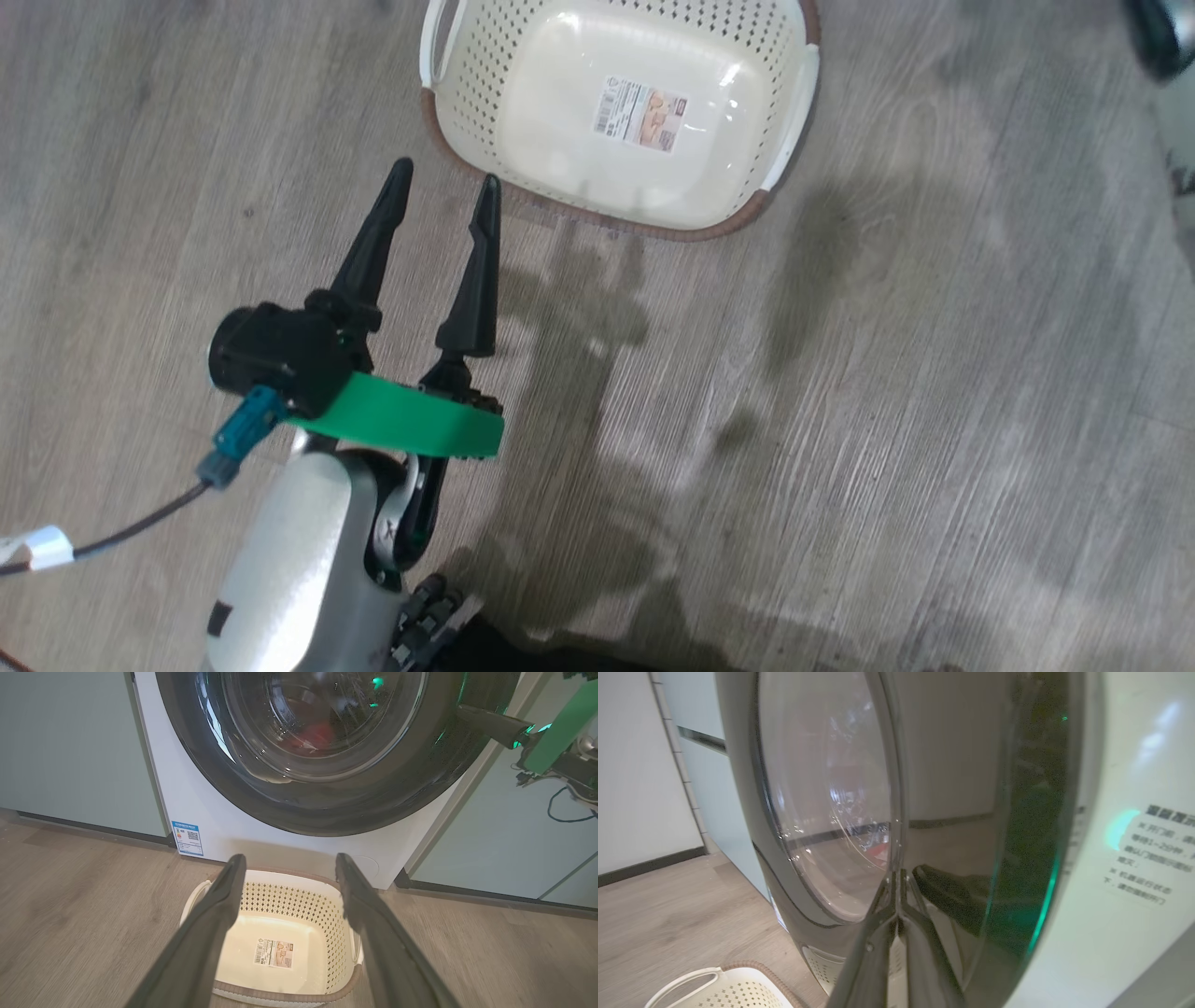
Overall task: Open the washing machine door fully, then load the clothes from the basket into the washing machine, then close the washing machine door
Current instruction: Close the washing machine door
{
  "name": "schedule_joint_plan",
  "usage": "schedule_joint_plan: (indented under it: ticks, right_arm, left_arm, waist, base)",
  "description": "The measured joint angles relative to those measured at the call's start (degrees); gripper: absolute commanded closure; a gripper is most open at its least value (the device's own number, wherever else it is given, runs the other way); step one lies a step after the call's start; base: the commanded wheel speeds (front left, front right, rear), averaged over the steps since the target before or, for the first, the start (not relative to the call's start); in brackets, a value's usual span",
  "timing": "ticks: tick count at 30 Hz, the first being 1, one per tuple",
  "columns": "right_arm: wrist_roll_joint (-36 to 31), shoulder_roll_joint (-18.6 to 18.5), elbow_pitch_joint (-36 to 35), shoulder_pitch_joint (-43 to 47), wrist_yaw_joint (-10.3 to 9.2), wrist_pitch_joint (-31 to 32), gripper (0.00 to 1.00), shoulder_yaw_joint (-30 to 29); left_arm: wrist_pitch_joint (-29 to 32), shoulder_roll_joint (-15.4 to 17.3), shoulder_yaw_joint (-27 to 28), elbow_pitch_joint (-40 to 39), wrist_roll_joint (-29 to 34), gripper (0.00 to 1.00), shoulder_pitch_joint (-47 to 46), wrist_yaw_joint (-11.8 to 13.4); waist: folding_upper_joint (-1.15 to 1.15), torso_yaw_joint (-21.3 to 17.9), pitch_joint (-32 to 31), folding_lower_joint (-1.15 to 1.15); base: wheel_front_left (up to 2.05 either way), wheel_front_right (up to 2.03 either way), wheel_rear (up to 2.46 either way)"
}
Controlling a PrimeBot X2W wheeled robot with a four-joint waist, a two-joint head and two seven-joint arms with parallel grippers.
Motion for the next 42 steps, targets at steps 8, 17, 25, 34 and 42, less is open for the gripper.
schedule_joint_plan:
  ticks: [8, 17, 25, 34, 42]
  right_arm:
    - [-2.0, 0.4, 8.1, -6.7, -0.05, 0.0, 1.00, -5.0]
    - [-4.5, 1.6, 14.2, -13.0, 0.43, 0.0, 1.00, -8.9]
    - [-7.2, 2.6, 17.6, -14.6, 0.54, -0.3, 1.00, -11.0]
    - [-3.7, 3.3, 13.7, -8.8, 0.34, -0.5, 1.00, -12.4]
    - [3.8, 3.5, 2.4, 8.8, -0.07, -0.5, 1.00, -7.6]
  left_arm:
    - [0.0, -0.1, -0.3, -0.1, -0.6, 0.00, -1.7, 0.1]
    - [0.0, -0.2, 0.3, -0.2, -0.6, 0.00, -2.0, 0.0]
    - [0.0, -0.2, 0.3, -0.2, -1.2, 0.00, -2.3, 0.1]
    - [0.0, -0.2, 1.0, 0.6, -0.3, 0.00, -2.0, -0.1]
    - [0.0, -0.2, 2.5, 2.4, 1.9, 0.00, 1.4, -0.6]
  waist:
    - [0.00, 0.6, 1.8, 0.00]
    - [0.00, 1.5, 3.2, -0.01]
    - [0.00, 1.5, 2.9, -0.01]
    - [0.00, 0.3, -1.4, -0.01]
    - [0.00, -2.4, -8.5, -0.01]
  base:
    - [0.00, 0.00, 0.00]
    - [0.00, 0.00, 0.00]
    - [0.00, 0.00, 0.00]
    - [0.00, 0.00, 0.00]
    - [0.00, 0.00, 0.00]
